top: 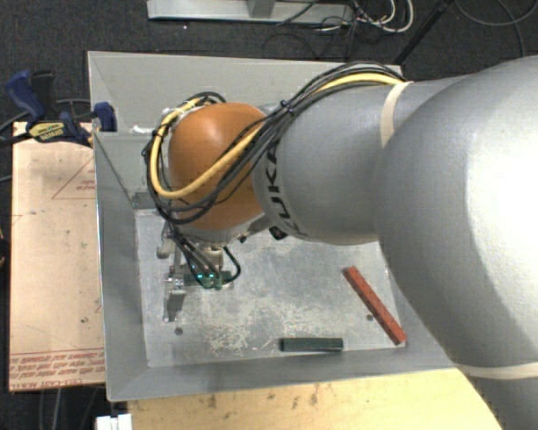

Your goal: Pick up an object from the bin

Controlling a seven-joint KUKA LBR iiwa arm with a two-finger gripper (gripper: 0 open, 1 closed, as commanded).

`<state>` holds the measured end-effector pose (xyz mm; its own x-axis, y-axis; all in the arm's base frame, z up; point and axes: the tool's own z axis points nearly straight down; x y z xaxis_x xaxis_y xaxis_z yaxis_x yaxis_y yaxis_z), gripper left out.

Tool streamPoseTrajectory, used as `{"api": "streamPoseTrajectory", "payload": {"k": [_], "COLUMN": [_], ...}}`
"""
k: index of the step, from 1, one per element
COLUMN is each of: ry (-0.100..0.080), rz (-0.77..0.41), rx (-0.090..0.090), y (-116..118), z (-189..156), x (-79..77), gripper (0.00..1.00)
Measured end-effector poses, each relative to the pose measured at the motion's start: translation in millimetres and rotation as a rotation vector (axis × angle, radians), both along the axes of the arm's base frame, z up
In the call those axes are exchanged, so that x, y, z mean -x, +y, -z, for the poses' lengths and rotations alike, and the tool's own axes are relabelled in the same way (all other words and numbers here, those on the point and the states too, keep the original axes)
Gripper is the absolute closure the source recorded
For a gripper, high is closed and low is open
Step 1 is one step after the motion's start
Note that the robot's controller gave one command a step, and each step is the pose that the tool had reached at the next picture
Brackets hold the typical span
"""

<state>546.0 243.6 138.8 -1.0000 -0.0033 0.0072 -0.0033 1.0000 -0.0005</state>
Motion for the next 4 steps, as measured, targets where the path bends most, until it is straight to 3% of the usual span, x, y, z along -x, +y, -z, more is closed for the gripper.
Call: {"api": "streamPoseTrajectory", "payload": {"k": [1,2,3,4], "ry": [-0.007,-0.014,-0.007,-0.011], "rz": [0.003,0.047,-0.050,0.023], "rx": [-0.002,-0.007,-0.001,-0.003], "y": [-0.8,-63.9,-66.0,-64.1], "z": [-3.8,67.1,11.5,47.9], "x": [-2.5,-7.4,-19.3,-12.9], "gripper": [0.00,0.00,0.00,0.00]}}
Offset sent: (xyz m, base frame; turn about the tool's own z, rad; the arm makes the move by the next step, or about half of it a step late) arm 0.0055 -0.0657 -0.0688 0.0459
